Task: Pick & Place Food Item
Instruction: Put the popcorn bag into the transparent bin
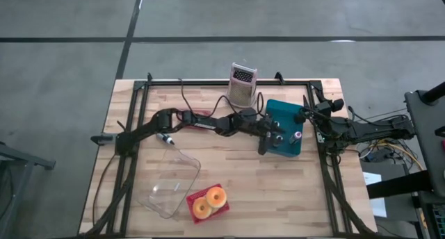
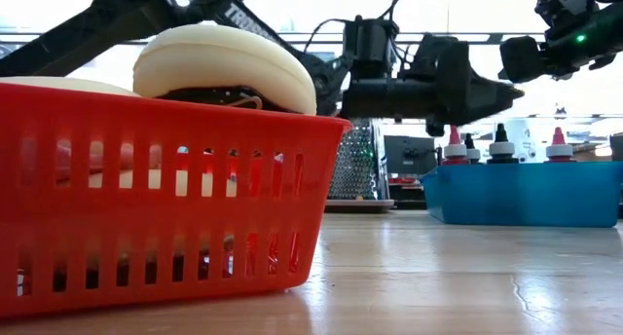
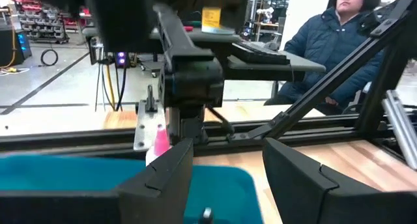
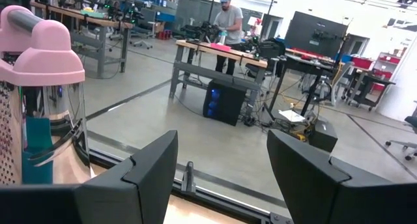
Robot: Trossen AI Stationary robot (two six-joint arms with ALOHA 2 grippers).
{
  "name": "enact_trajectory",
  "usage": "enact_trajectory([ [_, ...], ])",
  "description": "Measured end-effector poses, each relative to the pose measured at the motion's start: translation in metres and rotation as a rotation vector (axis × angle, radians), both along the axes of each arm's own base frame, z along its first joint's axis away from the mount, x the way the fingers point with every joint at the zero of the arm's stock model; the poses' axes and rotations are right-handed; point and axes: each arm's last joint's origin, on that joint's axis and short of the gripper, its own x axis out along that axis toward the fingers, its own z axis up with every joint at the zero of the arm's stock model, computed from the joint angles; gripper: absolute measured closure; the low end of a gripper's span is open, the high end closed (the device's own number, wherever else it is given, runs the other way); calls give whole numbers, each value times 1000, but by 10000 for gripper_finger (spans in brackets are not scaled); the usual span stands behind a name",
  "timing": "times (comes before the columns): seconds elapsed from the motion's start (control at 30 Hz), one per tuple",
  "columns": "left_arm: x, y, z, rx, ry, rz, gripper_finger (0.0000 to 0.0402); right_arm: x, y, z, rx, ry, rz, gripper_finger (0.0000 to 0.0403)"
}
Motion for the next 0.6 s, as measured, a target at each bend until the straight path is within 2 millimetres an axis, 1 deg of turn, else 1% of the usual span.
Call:
enact_trajectory([
  [0.2,-11,-1,30,79,21,-5,211,0,0,-1,0,3,5,172],
  [0.37,-26,-3,55,118,-17,-5,211,0,0,-1,0,4,13,172],
  [0.5,-43,-5,78,147,-43,0,211,0,0,0,1,3,16,172],
  [0.6,-62,-7,102,182,-83,19,211,0,0,-1,1,3,17,172],
])
